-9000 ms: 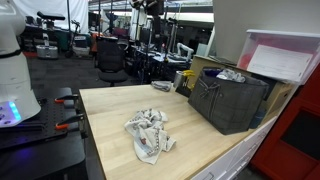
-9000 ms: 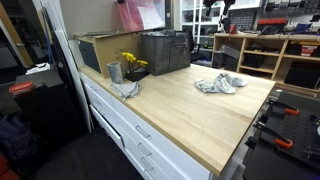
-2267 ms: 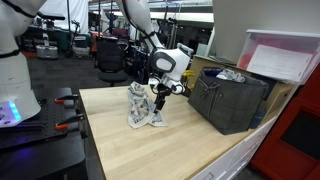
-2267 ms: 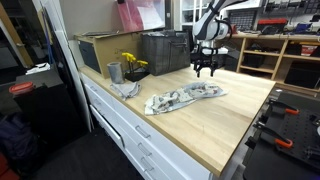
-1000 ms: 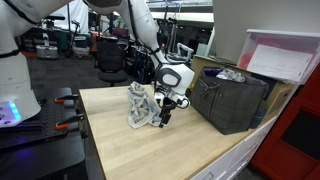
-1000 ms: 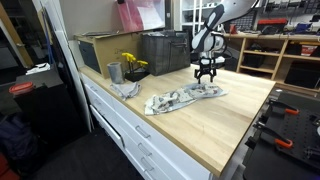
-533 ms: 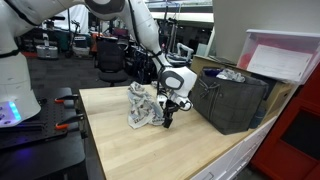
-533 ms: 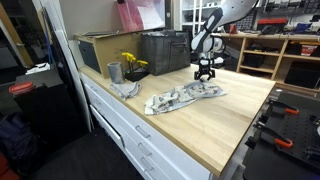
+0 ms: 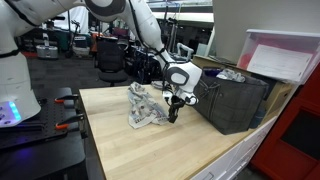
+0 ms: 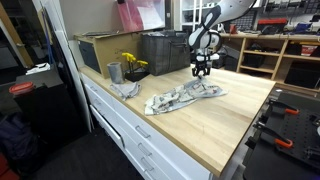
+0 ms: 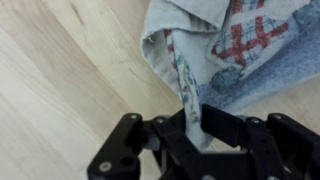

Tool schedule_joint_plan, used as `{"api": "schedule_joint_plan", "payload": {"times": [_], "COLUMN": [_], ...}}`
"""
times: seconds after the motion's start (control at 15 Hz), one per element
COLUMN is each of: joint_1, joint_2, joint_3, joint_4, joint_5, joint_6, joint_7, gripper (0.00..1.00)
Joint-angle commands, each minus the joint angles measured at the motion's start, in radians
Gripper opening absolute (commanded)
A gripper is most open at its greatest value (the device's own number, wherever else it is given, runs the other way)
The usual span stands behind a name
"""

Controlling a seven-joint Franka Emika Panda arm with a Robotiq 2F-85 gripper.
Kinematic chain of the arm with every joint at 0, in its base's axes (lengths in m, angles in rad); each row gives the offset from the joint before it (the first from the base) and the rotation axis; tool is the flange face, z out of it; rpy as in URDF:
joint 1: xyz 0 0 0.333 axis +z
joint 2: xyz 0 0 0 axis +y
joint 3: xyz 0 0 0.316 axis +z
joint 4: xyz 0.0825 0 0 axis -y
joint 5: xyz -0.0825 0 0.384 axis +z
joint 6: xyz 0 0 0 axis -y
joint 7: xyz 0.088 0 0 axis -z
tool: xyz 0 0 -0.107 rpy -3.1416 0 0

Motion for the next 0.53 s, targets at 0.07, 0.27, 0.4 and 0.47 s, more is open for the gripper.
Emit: {"api": "schedule_joint_plan", "payload": {"times": [0.07,0.27,0.4,0.47], "joint_1": [0.015,0.041,0.054,0.059], "joint_2": [0.051,0.086,0.108,0.114], "joint_3": [-0.038,-0.088,-0.114,-0.124], "joint_4": [0.130,0.201,0.239,0.250], "joint_5": [-0.065,-0.141,-0.178,-0.191], "joint_6": [-0.014,0.020,0.036,0.042], "joint_7": [0.086,0.160,0.212,0.238], "gripper": [0.02,0.02,0.02,0.14]}}
